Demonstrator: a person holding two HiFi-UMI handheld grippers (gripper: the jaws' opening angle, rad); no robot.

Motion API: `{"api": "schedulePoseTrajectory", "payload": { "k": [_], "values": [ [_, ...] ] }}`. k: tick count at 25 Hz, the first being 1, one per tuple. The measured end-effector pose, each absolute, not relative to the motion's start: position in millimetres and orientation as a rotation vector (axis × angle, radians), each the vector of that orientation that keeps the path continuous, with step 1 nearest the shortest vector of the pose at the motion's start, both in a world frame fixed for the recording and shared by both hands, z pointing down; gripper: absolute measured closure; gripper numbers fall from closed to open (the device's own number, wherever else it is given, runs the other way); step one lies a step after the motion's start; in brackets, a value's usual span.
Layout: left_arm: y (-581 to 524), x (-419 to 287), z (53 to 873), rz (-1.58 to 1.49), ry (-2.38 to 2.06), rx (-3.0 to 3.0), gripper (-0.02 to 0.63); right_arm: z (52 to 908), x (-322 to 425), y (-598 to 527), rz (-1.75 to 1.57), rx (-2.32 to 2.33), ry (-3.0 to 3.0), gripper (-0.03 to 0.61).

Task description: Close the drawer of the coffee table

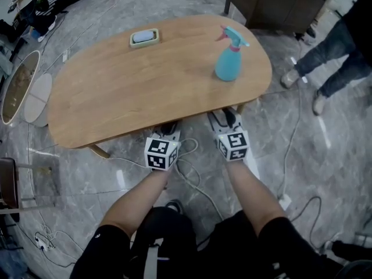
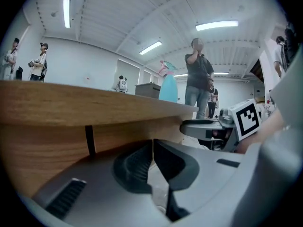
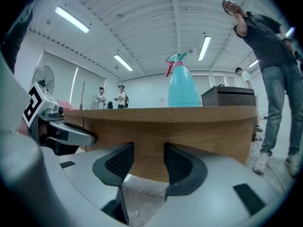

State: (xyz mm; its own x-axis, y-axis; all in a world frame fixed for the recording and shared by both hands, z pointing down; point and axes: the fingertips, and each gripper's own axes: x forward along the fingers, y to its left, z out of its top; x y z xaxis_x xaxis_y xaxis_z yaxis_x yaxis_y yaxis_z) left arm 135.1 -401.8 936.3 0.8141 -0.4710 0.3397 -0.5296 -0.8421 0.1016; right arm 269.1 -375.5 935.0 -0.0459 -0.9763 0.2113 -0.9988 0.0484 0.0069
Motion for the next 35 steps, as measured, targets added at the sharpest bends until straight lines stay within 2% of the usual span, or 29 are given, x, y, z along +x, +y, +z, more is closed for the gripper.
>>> {"api": "schedulePoseTrajectory", "payload": {
  "k": [10,17,26,27,29,30,35],
  "values": [
    [-382.4,135.4,927.0,0.337,-0.715,2.869,0.603,908.6,231.8,-354.4,0.114,1.962,-2.268,0.382],
    [-367.5,142.8,918.2,0.293,-0.668,2.905,0.601,903.3,232.2,-335.0,0.083,1.999,-2.288,0.382],
    [-344.3,137.3,869.0,0.322,-0.683,2.927,0.601,837.0,225.3,-284.7,0.182,2.053,-2.321,0.384],
    [-339.4,136.7,856.0,0.331,-0.684,2.933,0.601,824.1,223.0,-276.5,0.188,2.058,-2.319,0.403],
    [-329.3,136.1,828.1,0.349,-0.682,2.952,0.601,798.8,222.6,-262.0,0.198,2.087,-2.293,0.492],
    [-324.3,135.4,813.3,0.357,-0.681,2.967,0.601,786.4,222.8,-255.7,0.212,2.103,-2.276,0.514],
    [-297.8,130.1,735.8,0.339,-0.681,2.988,0.603,717.6,213.1,-231.6,0.263,2.126,-2.238,0.558]
  ]
}}
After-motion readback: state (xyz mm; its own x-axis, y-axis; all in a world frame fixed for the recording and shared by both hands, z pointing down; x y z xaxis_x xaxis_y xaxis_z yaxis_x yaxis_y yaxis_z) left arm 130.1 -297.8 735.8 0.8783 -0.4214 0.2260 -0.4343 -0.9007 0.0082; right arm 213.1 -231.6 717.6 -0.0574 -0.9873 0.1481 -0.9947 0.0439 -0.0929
